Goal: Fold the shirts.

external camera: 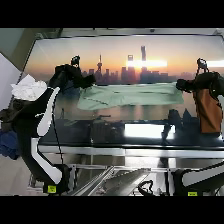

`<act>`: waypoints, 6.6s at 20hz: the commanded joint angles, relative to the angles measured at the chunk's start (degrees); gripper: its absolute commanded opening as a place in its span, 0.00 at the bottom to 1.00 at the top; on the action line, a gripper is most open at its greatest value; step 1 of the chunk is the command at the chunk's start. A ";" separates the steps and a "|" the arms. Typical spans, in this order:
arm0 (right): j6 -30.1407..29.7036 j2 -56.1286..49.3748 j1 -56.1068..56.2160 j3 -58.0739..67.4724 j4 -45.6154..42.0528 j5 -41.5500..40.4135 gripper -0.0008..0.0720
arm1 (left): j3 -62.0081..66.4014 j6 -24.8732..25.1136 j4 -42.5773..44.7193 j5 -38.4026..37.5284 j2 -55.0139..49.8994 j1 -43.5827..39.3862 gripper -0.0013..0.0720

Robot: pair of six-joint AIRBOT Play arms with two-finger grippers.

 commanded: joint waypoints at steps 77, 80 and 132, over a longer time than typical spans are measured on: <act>14.19 3.63 27.78 19.26 14.49 -9.27 0.98 | -10.10 22.32 -19.98 13.88 58.49 27.54 0.04; 15.52 0.42 19.91 17.46 14.16 -21.94 0.98 | -10.10 22.27 -21.16 13.86 58.36 27.54 0.04; 22.58 22.91 -37.33 1.81 -6.12 -49.77 0.04 | -10.23 22.21 -22.88 23.93 58.49 27.54 0.04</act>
